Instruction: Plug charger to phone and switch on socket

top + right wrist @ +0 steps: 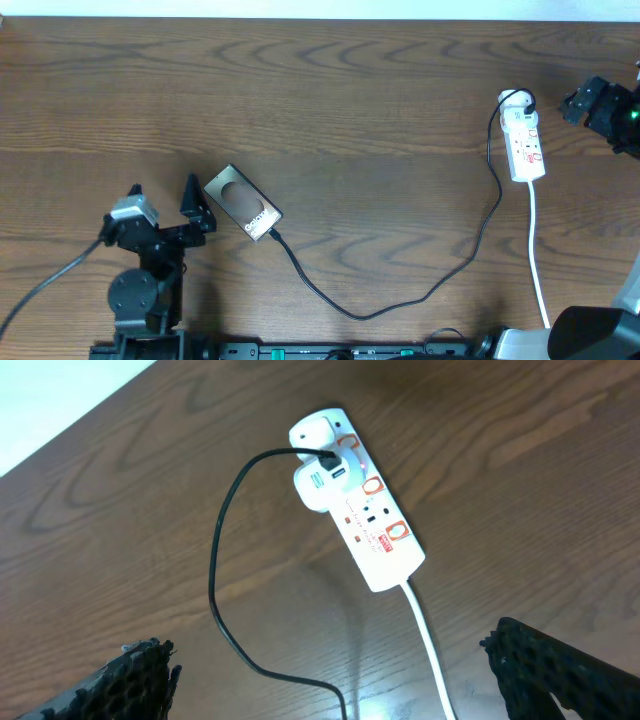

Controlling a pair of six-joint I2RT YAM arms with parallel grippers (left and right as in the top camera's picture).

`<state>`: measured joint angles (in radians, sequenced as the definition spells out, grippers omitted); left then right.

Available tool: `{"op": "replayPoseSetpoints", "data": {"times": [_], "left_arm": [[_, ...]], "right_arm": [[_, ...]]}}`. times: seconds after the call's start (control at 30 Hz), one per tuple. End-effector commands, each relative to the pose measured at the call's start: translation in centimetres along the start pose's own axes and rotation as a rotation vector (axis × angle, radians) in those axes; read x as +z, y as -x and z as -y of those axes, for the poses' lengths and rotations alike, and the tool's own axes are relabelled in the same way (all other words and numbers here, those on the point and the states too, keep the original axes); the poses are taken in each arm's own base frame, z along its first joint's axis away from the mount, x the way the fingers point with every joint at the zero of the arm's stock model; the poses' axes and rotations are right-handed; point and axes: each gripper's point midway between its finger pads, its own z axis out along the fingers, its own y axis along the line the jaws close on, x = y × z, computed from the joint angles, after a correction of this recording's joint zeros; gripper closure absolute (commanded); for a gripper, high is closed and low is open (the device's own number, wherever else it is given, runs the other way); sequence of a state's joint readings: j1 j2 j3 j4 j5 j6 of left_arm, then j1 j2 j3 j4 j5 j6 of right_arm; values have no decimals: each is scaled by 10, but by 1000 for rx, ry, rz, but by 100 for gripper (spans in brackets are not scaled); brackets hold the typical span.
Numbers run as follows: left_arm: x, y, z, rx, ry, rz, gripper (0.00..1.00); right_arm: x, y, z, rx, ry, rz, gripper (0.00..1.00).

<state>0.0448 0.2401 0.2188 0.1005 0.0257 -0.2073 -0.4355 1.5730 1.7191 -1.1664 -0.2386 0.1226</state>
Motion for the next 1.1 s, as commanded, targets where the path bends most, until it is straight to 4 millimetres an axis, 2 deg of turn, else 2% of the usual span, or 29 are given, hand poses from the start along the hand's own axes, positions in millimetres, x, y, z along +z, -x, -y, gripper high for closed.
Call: {"op": "replayPoseSetpoints", "data": {"times": [0.0, 0.13, 0.27, 0.4, 1.07], "left_arm": [[0, -22, -3, 31, -40, 14, 7], [0, -46, -11, 32, -51, 18, 7], [-5, -63, -15, 37, -35, -49, 7], [-12, -90, -23, 52, -8, -157, 7], [-11, -89, -21, 59, -18, -149, 7]], "right_arm": [[0, 0, -3, -8, 9, -1, 1], [0, 0, -3, -8, 9, -1, 1], [0, 0, -3, -8, 9, -1, 1], [0, 0, -3, -8, 9, -1, 1], [0, 0, -3, -8, 9, -1, 1]]}}
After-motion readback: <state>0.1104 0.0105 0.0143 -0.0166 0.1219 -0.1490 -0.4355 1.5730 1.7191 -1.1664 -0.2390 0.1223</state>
